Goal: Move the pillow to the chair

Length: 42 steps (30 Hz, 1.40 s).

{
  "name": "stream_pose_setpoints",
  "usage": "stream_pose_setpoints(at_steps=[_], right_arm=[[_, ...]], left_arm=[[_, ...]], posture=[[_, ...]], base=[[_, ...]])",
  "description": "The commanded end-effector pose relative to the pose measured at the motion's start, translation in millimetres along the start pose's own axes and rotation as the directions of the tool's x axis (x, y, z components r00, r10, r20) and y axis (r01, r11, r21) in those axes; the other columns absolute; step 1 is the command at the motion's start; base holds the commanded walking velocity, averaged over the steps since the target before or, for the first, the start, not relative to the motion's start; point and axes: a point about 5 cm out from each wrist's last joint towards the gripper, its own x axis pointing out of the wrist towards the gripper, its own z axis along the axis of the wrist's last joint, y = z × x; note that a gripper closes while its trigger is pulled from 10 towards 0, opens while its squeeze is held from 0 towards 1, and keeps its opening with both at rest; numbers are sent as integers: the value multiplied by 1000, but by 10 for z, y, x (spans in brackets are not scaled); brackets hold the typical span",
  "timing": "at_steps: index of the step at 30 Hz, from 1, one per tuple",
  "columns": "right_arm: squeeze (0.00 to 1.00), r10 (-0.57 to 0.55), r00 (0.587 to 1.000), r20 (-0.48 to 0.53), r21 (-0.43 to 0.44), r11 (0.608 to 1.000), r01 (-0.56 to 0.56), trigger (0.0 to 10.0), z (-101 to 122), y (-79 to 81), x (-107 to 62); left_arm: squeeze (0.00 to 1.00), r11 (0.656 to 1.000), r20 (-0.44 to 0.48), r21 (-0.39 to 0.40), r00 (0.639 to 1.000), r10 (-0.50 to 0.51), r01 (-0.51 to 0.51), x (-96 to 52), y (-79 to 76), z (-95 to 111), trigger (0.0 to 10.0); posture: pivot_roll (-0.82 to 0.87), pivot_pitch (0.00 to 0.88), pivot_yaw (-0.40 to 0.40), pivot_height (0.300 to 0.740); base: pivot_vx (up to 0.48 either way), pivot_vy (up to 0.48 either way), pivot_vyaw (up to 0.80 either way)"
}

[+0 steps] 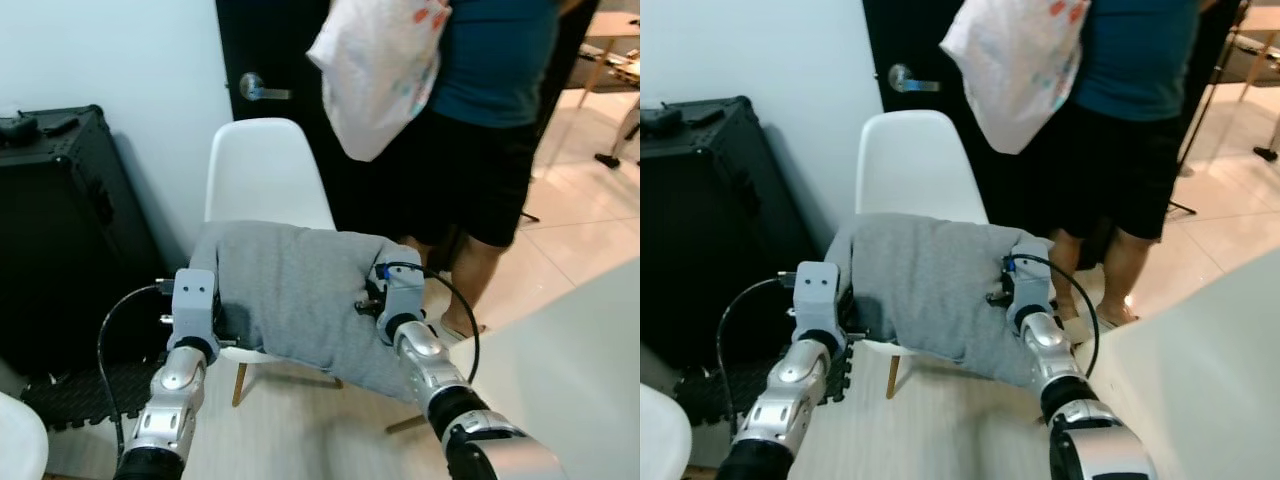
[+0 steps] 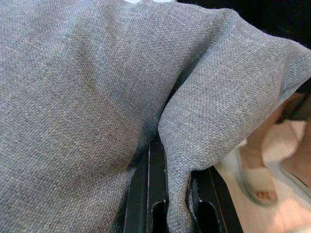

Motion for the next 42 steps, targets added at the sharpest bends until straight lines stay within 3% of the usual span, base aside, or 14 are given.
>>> stream_pose_setpoints(at_steps=[1, 10, 16, 25, 30, 42], right_arm=[[0, 65, 997, 30, 4, 998, -65, 10000, 79, 116, 36], [0, 136, 991, 16, -65, 989, -135, 10000, 75, 184, 39], [0, 95, 995, 11, 1, 995, -95, 10000, 61, 139, 38], [0, 101, 995, 0, -37, 994, -101, 10000, 57, 150, 41], [0, 94, 996, 4, -49, 994, -94, 10000, 76, 161, 51], [0, 85, 996, 7, -18, 996, -85, 10000, 76, 161, 53]], left_arm=[[0, 997, 58, -1, 995, -81, 81, 35, -176, 121, 10000], [0, 998, 57, -4, 997, -61, 61, 25, -149, 111, 10000], [0, 998, 50, 10, 997, -60, 59, 40, -128, 117, 10000], [0, 998, 41, 27, 997, -59, 58, 76, -90, 121, 10000], [0, 998, 36, 29, 997, -64, 63, 79, -104, 111, 10000], [0, 997, 38, 31, 997, -72, 71, 90, -118, 127, 10000]], posture=[[39, 0, 7, 740], [44, 0, -25, 740], [45, 0, -30, 740], [41, 0, -33, 740], [44, 0, -28, 740], [39, 0, -16, 740]], base=[[341, 0, 0], [343, 0, 557], [343, 0, 0], [345, 0, 0], [340, 0, -723], [344, 0, -101]])
